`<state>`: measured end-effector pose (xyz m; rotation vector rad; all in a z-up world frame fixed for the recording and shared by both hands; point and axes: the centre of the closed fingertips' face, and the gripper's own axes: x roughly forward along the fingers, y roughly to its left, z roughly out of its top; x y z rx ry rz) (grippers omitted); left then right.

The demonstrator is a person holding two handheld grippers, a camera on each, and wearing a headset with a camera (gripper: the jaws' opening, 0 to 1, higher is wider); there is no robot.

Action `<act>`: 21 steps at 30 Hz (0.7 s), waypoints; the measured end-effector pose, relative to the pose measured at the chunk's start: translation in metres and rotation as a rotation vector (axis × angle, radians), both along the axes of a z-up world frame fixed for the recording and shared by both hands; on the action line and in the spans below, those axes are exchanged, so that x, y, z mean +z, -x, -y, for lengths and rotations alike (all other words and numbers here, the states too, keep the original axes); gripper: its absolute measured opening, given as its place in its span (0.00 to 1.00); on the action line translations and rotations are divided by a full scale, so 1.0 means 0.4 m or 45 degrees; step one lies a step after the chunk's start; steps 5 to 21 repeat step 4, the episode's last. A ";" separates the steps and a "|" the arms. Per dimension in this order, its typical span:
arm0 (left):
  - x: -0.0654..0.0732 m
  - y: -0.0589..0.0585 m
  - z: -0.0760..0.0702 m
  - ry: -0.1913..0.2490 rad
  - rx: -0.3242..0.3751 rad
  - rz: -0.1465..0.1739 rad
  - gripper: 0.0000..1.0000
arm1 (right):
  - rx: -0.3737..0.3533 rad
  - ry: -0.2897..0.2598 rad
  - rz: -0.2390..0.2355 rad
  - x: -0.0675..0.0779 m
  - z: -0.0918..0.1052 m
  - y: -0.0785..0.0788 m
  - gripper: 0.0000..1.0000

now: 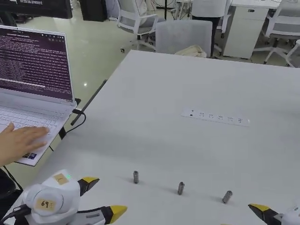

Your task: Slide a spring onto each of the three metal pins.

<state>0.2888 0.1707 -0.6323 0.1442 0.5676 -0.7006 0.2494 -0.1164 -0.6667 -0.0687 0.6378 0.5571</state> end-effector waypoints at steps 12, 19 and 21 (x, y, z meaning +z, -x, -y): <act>0.000 0.000 -0.014 0.001 0.019 0.001 0.60 | 0.028 0.007 -0.011 0.000 -0.008 0.011 0.62; 0.000 0.000 -0.014 0.001 0.019 0.001 0.60 | 0.028 0.007 -0.011 0.000 -0.008 0.011 0.62; 0.000 0.000 -0.014 0.001 0.019 0.001 0.60 | 0.028 0.007 -0.011 0.000 -0.008 0.011 0.62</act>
